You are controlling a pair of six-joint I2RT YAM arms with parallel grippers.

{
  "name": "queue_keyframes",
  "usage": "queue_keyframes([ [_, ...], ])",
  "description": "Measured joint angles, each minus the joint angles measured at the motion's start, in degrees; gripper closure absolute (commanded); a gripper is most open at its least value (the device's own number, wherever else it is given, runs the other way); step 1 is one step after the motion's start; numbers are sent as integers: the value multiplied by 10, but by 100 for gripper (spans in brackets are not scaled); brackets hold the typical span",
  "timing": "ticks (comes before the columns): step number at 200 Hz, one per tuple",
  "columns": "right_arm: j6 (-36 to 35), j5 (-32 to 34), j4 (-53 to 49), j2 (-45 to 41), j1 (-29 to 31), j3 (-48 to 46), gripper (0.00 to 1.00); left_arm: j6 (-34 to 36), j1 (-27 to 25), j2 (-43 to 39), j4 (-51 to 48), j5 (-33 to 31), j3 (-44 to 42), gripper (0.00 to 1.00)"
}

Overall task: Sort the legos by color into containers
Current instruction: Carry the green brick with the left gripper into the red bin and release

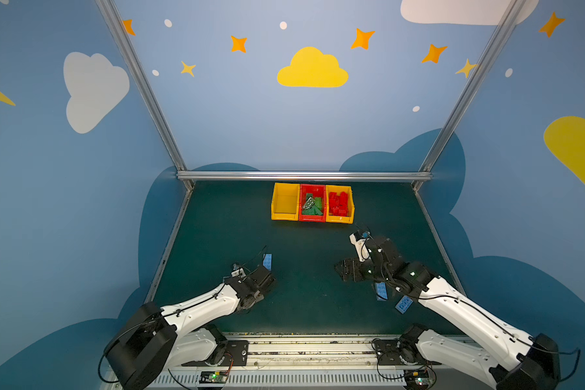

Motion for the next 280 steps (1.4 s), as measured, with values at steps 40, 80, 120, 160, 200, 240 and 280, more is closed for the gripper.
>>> queue_keyframes([
  [40,5,15,-5,-12,-7,-1,7,17,-38,97,10,32,83,82],
  [80,8,31,-24,-64,-30,-16,7,54,-55,187,-2,53,188,83],
  [120,9,40,-50,-117,-63,-37,7,115,-53,272,-37,50,340,84],
  [160,9,41,-64,-146,-88,-38,7,185,-26,369,-64,53,521,84],
  [200,2,41,-69,-143,-106,-38,7,243,19,479,-102,61,726,83],
  [240,2,34,-57,-124,-121,-44,7,292,50,607,-150,66,963,82],
  [280,1,25,-35,-85,-133,-47,7,336,69,724,-176,61,1162,78],
])
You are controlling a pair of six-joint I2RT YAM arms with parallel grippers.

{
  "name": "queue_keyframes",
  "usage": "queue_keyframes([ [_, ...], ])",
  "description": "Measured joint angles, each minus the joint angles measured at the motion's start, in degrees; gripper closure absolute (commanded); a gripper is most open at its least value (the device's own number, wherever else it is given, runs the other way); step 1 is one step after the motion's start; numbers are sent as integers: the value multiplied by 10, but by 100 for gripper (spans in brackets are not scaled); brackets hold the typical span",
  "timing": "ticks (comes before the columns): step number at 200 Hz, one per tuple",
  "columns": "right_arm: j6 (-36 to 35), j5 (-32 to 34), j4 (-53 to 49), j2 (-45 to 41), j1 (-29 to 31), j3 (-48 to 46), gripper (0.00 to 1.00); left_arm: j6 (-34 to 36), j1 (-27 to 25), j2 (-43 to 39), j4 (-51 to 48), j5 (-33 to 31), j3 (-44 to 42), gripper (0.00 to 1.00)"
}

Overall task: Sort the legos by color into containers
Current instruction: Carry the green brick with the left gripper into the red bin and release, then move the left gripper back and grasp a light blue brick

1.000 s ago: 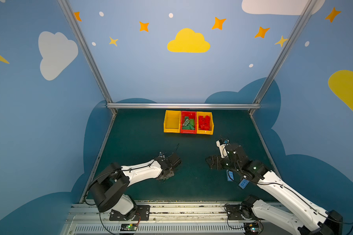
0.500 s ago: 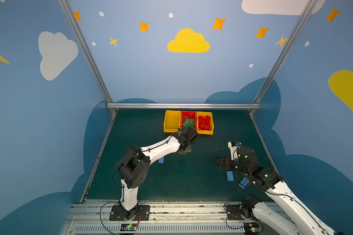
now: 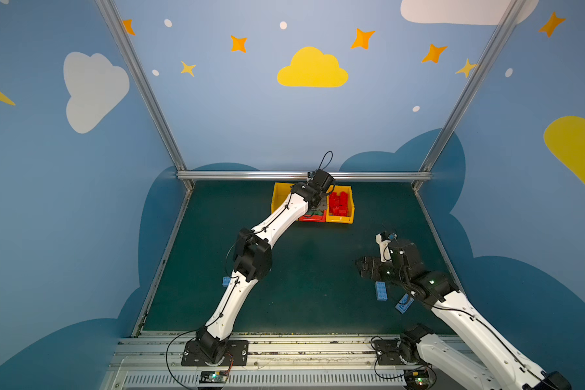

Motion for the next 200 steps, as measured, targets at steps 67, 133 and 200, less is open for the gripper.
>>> queue_keyframes([
  [67,-1,-13,26,37,-18,0,7,24,26,89,52,14,96,72],
  [133,0,-19,28,42,-23,6,7,17,52,99,97,50,108,50],
  [200,4,-25,17,41,-23,20,7,0,57,99,116,83,108,23],
])
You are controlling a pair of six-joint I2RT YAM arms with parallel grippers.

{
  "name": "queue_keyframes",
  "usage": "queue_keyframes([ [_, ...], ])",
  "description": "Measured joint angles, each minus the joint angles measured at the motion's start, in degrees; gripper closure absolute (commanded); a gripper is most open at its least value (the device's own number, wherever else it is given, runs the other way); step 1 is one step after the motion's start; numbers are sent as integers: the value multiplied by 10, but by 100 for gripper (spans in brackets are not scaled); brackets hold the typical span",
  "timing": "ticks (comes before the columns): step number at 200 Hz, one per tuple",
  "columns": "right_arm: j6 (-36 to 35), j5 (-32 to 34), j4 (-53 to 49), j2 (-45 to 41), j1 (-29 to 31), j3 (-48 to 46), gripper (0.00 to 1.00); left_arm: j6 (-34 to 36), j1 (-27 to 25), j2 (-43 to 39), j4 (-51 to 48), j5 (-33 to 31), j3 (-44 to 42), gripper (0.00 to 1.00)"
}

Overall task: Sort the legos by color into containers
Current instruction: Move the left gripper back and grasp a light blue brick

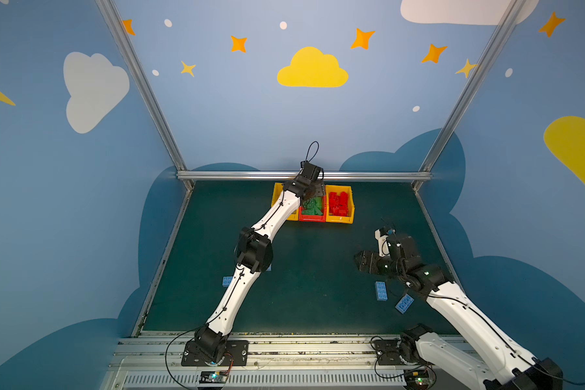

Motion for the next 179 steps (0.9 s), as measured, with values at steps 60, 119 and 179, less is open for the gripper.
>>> queue_keyframes([
  [60,2,-30,-10,-18,0,7,7,-2,-8,-132,2,33,-187,16],
  [119,16,-47,-49,-69,9,7,7,-18,-39,-535,146,6,-723,11],
  [179,42,-44,-82,-97,37,7,7,-70,-64,-759,158,-43,-1050,9],
])
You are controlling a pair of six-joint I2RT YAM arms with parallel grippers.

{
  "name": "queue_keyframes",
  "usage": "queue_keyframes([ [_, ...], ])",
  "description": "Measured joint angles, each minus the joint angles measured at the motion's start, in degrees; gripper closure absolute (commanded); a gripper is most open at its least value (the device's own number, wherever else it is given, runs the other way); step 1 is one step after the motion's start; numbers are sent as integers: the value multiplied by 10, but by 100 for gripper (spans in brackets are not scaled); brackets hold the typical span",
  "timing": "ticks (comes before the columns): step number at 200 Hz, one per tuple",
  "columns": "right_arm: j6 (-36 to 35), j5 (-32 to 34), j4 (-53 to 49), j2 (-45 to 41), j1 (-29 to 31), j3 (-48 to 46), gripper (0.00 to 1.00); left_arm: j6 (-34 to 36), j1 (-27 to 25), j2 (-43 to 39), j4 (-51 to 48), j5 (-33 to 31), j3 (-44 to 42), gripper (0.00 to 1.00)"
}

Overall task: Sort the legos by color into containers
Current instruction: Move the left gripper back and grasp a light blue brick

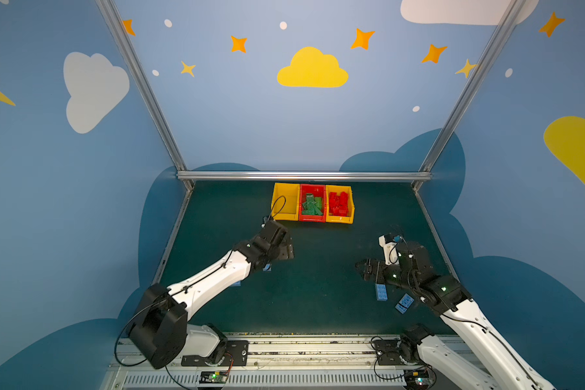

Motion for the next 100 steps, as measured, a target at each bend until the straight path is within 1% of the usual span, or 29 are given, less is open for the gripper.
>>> queue_keyframes([
  [22,13,5,0,3,21,0,7,-17,-4,-36,0,-7,-66,9],
  [43,21,13,0,13,44,0,7,-28,-4,-42,3,-15,-97,7],
  [70,32,26,1,30,65,0,7,-33,2,-18,8,-31,-97,7],
  [100,37,36,2,40,73,0,7,-29,23,43,28,-29,-82,11],
])
